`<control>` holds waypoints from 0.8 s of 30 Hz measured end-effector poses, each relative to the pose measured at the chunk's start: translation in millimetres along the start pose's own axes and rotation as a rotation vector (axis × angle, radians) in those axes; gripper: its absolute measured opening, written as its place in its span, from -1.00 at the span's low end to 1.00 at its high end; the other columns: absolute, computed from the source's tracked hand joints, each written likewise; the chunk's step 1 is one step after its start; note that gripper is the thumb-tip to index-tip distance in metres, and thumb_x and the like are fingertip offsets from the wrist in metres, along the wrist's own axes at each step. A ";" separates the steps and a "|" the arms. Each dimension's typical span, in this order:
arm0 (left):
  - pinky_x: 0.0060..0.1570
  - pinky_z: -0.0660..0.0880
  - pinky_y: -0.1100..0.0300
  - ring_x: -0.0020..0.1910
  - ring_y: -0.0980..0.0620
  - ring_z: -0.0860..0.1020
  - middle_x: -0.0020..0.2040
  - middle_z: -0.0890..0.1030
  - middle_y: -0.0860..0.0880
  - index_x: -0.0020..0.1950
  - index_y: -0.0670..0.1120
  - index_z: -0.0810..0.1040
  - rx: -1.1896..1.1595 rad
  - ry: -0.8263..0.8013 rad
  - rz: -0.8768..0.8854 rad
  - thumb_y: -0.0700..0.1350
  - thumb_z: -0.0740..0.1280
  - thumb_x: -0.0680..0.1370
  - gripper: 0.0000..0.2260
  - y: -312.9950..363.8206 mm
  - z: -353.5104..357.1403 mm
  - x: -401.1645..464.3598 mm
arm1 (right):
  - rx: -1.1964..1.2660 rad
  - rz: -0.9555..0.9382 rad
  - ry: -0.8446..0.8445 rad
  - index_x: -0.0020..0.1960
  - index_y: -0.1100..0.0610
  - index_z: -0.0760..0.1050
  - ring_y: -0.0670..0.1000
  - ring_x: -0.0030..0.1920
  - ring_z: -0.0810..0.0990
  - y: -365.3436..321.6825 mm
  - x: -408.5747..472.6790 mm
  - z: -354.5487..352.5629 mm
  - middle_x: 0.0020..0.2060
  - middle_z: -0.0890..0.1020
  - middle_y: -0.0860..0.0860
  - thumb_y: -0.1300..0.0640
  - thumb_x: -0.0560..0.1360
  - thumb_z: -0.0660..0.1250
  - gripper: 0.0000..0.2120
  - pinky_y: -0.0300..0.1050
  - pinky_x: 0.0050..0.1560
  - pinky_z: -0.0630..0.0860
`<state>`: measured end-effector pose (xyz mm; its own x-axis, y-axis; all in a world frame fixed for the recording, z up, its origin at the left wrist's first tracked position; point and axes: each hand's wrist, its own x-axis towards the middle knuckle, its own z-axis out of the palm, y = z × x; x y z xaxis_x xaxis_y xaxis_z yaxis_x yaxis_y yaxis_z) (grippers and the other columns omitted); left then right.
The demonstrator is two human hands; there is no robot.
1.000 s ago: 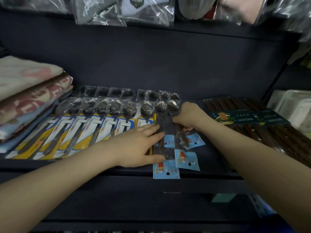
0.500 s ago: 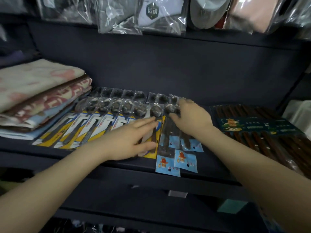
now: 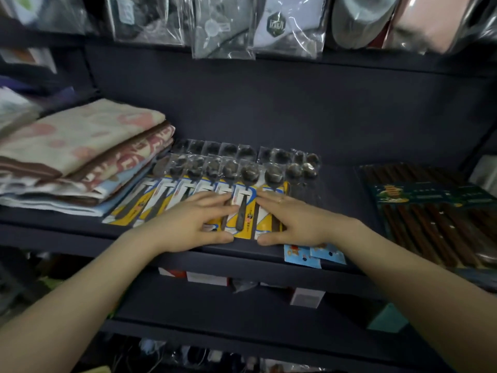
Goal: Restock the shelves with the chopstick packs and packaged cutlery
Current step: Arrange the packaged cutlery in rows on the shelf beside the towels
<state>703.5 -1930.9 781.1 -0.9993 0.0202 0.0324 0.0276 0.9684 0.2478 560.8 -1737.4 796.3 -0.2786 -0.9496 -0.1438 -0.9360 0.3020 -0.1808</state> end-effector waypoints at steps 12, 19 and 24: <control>0.35 0.11 0.08 0.39 0.02 0.11 0.51 0.02 0.23 0.44 0.27 0.06 0.258 -0.070 0.093 0.43 -0.14 0.37 -0.35 1.2 -9.9 4.5 | -0.003 0.191 0.035 0.54 0.02 -0.06 -0.03 0.54 -0.17 -25.1 -8.1 -3.7 0.55 -0.07 -0.03 -0.24 0.47 0.24 -0.19 -0.11 0.50 -0.15; 0.39 0.07 0.04 0.41 -0.02 0.09 0.51 0.09 0.17 0.44 0.22 0.11 0.239 -0.012 0.093 0.31 0.03 0.51 -0.48 0.6 -3.2 4.4 | 0.055 0.211 -0.005 0.54 0.00 -0.09 -0.07 0.54 -0.17 -28.5 -5.0 -2.7 0.55 -0.09 -0.07 -0.18 0.49 0.25 -0.21 -0.12 0.51 -0.13; 0.43 0.14 0.04 0.48 0.00 0.06 0.54 -0.12 0.11 0.48 0.15 0.01 0.082 0.037 0.071 0.39 0.04 0.43 -0.32 -4.9 -6.5 -3.1 | -0.039 0.206 0.086 0.51 -0.01 0.11 -0.05 0.54 -0.17 -36.5 -5.1 -5.2 0.55 0.02 -0.06 -0.34 0.45 0.15 -0.25 -0.05 0.50 -0.23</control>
<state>706.6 -1937.4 786.1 -0.9932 0.0821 0.0830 0.0948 0.9819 0.1640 595.3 -1744.0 808.8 -0.4807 -0.8723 -0.0897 -0.8645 0.4886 -0.1184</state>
